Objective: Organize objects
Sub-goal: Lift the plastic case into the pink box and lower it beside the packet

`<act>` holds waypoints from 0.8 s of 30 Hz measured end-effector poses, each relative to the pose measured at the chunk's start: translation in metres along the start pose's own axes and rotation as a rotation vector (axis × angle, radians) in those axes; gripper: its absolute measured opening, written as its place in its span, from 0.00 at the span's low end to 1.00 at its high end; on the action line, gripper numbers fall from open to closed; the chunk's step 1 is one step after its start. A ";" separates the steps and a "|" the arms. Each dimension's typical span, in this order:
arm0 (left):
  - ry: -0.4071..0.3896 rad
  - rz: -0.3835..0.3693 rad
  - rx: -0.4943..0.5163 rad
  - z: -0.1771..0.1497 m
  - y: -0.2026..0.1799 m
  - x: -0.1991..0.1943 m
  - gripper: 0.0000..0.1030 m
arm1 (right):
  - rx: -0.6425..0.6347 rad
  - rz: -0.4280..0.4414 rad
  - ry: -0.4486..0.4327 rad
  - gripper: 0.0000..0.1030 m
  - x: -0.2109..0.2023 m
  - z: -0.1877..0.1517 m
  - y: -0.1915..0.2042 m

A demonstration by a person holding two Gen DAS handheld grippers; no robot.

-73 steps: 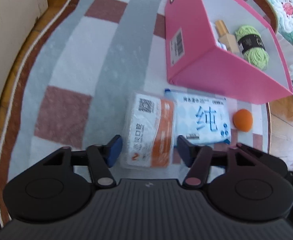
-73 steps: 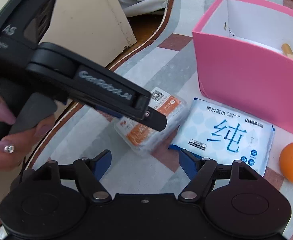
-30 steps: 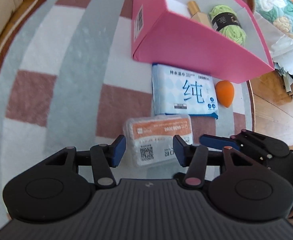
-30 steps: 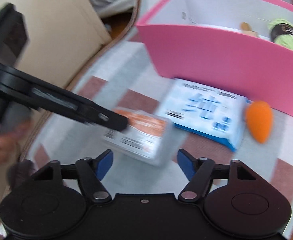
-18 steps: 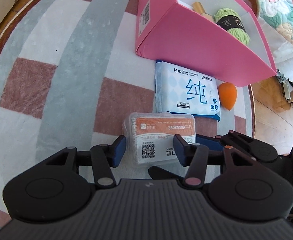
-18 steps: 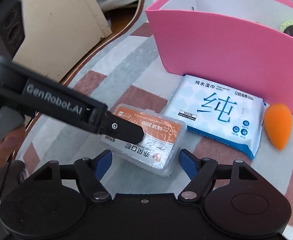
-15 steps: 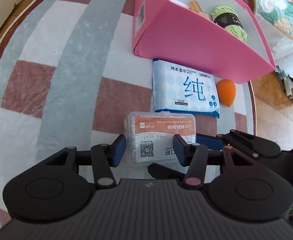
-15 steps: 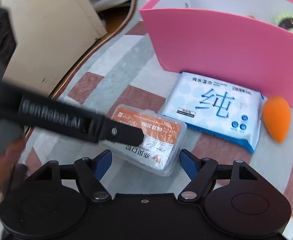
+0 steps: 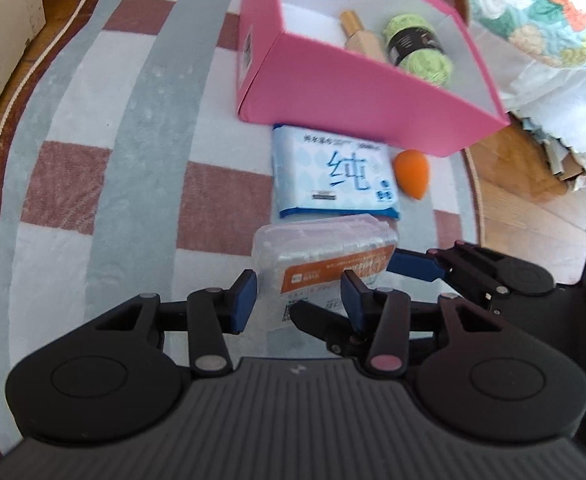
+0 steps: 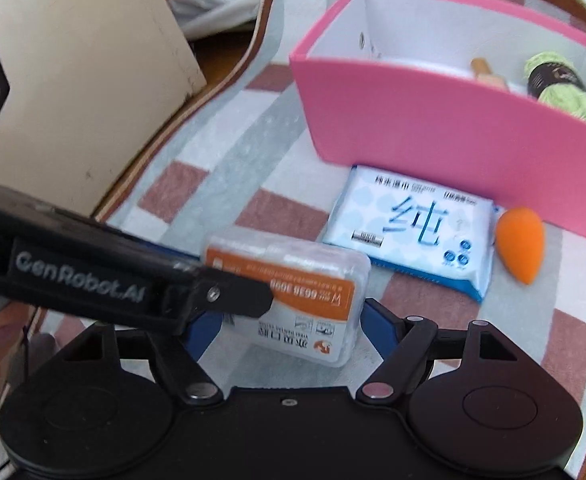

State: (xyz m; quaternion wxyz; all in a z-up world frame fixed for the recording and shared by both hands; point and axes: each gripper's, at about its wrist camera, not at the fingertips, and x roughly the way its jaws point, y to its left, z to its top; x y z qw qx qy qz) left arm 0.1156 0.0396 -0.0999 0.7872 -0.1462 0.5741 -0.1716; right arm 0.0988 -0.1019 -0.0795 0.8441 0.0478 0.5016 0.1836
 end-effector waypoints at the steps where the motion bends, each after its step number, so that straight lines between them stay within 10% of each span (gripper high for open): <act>1: -0.008 -0.006 0.004 0.000 0.000 -0.005 0.43 | 0.023 0.011 -0.009 0.77 -0.004 0.000 -0.002; 14: -0.135 -0.018 0.126 0.029 -0.039 -0.088 0.43 | 0.106 0.054 -0.155 0.58 -0.077 0.021 0.004; 24: -0.190 -0.036 0.196 0.113 -0.089 -0.124 0.42 | 0.071 -0.001 -0.209 0.57 -0.134 0.098 -0.010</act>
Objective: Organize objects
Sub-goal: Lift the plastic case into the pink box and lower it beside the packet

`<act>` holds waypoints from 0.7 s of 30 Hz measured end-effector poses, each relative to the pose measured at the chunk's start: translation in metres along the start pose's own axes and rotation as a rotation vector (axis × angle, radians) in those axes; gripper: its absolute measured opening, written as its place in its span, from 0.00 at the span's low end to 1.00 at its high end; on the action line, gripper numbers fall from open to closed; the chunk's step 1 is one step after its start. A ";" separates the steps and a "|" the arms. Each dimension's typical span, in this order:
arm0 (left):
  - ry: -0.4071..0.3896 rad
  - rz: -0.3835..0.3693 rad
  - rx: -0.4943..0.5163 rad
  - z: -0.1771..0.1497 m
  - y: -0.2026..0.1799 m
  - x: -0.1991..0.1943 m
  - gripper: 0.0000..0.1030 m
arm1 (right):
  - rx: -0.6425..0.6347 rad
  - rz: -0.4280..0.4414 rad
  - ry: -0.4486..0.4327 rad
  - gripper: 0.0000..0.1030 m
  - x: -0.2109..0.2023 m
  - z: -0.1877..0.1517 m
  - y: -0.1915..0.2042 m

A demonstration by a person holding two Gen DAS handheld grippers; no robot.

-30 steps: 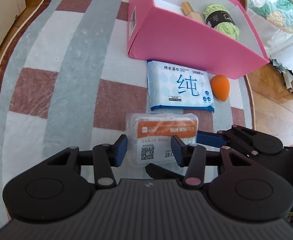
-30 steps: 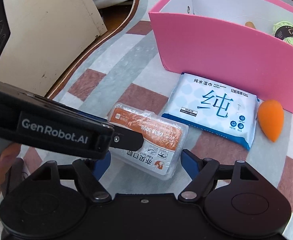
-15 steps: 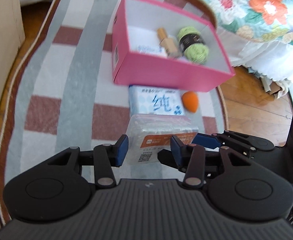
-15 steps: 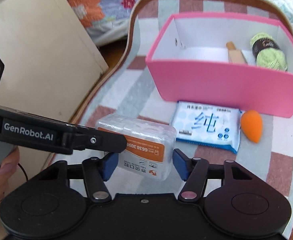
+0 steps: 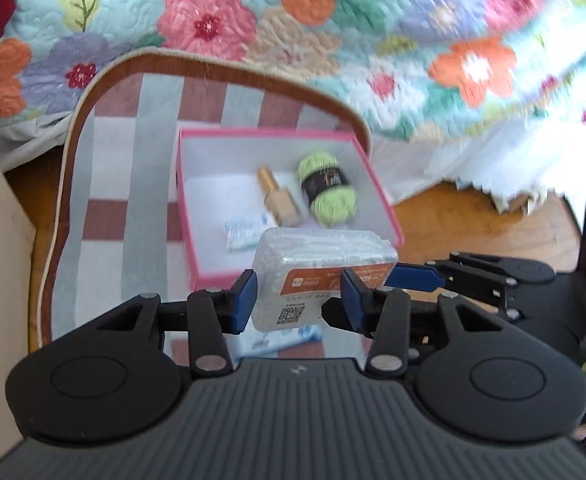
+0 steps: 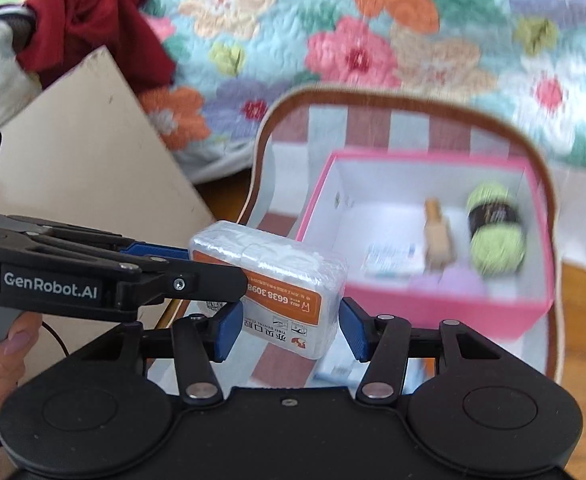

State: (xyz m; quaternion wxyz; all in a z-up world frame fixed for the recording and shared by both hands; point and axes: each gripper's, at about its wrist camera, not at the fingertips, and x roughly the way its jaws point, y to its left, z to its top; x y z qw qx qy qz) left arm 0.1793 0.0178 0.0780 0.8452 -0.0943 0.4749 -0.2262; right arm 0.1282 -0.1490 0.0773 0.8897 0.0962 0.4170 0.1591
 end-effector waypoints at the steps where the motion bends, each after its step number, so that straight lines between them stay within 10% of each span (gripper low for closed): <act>1: -0.008 0.000 -0.002 0.012 0.002 0.005 0.42 | -0.009 -0.006 -0.007 0.57 0.000 0.010 -0.003; 12: 0.014 0.059 -0.095 0.080 0.039 0.115 0.41 | -0.017 -0.019 0.016 0.56 0.074 0.091 -0.067; 21: 0.067 0.143 -0.227 0.070 0.062 0.208 0.41 | 0.070 -0.024 0.104 0.56 0.158 0.081 -0.119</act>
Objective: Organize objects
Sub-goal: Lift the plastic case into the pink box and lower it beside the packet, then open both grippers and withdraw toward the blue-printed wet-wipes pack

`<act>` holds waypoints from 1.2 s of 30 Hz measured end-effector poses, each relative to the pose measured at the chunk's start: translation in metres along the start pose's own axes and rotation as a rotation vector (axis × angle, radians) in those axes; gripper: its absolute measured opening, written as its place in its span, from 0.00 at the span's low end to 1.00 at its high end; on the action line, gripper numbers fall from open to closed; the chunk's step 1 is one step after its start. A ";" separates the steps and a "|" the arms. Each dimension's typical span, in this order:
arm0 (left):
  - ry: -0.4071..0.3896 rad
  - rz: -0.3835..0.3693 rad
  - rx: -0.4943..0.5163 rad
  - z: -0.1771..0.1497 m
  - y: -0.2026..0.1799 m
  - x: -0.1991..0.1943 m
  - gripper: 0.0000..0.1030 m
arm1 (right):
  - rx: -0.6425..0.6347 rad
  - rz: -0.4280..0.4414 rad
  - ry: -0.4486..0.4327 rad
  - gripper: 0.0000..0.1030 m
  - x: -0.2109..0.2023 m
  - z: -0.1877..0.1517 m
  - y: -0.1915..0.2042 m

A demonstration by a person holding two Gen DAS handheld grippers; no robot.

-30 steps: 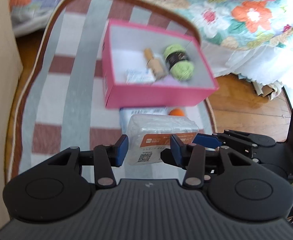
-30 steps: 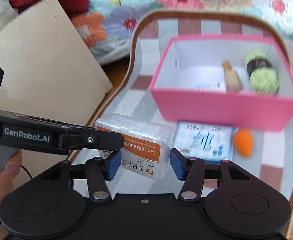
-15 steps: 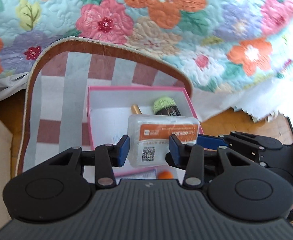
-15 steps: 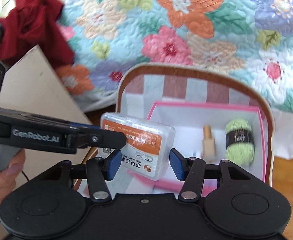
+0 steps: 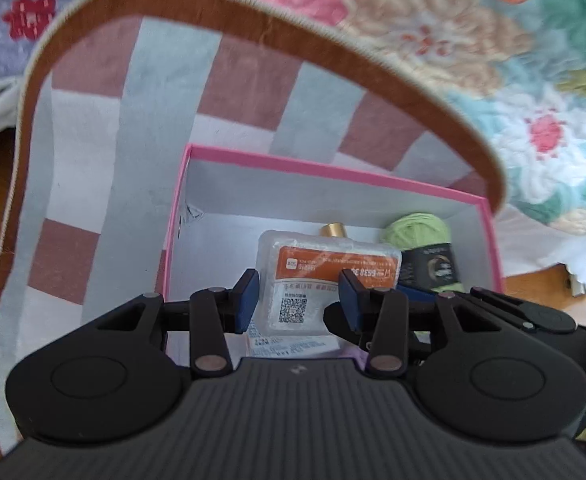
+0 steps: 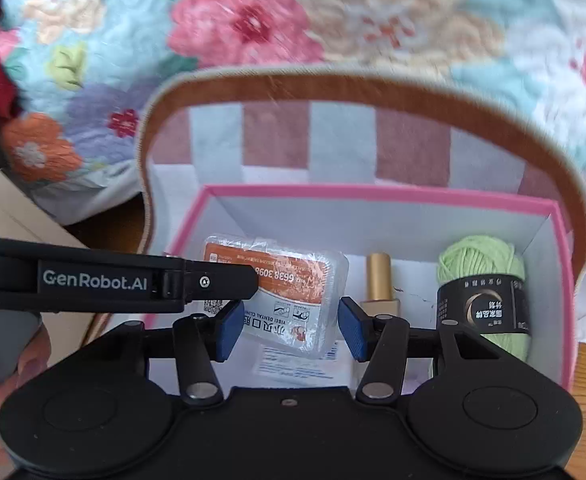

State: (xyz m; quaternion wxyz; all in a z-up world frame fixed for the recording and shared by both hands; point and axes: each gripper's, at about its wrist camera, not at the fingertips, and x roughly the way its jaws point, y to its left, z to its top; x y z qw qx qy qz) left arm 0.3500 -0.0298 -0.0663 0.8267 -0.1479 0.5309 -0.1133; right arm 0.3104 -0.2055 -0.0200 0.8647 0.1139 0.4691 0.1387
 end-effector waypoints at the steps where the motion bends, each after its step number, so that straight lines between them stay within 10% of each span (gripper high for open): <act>1: 0.004 0.006 -0.011 0.000 0.002 0.006 0.41 | 0.009 0.002 0.005 0.56 0.006 -0.002 -0.003; 19: 0.036 0.144 0.046 0.002 -0.018 0.038 0.40 | -0.073 0.009 0.089 0.54 0.054 -0.002 -0.024; 36: 0.008 0.040 0.001 0.005 -0.006 0.022 0.51 | -0.034 -0.084 0.053 0.50 0.045 -0.002 -0.022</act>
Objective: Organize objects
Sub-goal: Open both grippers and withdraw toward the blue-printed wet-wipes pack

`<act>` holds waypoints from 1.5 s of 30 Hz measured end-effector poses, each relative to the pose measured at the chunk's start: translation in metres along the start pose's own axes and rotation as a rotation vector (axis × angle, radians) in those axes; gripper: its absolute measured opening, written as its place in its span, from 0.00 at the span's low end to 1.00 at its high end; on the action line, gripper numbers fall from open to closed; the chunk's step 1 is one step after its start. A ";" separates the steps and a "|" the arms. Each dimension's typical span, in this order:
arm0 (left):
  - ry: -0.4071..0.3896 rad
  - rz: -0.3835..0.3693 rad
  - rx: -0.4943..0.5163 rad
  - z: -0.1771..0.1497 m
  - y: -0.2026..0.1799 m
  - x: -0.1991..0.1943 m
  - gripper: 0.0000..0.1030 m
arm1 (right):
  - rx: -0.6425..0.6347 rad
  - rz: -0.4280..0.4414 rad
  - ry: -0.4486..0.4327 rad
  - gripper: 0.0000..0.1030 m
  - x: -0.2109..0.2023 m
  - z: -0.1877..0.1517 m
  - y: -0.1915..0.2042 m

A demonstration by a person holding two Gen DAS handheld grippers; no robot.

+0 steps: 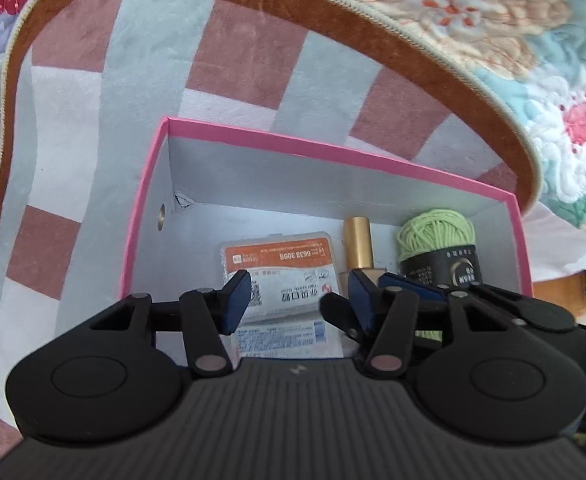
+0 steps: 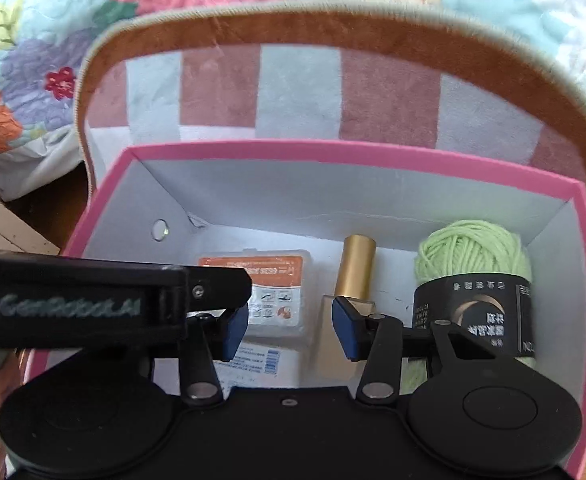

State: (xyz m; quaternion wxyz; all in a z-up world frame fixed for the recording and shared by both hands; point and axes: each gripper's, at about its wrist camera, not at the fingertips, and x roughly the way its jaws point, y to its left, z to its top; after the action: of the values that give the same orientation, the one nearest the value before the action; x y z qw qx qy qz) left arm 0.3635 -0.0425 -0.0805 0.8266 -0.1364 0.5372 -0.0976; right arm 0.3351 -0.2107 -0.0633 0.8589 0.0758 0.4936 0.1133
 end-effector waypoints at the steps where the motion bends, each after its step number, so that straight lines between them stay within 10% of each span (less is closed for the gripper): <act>1: 0.004 -0.004 0.013 0.000 0.001 -0.006 0.52 | -0.004 -0.001 -0.013 0.50 -0.006 -0.002 0.001; 17: 0.041 -0.082 0.192 -0.039 -0.026 -0.150 0.58 | -0.062 -0.016 -0.090 0.60 -0.179 -0.035 0.036; 27: 0.024 -0.104 0.308 -0.096 -0.027 -0.213 0.79 | -0.108 0.018 -0.118 0.78 -0.262 -0.075 0.061; 45: 0.068 -0.081 0.234 -0.168 0.022 -0.149 0.94 | -0.086 0.152 -0.005 0.84 -0.180 -0.182 0.077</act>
State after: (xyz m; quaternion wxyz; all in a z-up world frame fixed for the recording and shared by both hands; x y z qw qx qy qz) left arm 0.1498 0.0035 -0.0245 0.8136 -0.0572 0.5440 -0.1973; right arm 0.0807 -0.1816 0.0136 0.8516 0.0762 0.4789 0.1991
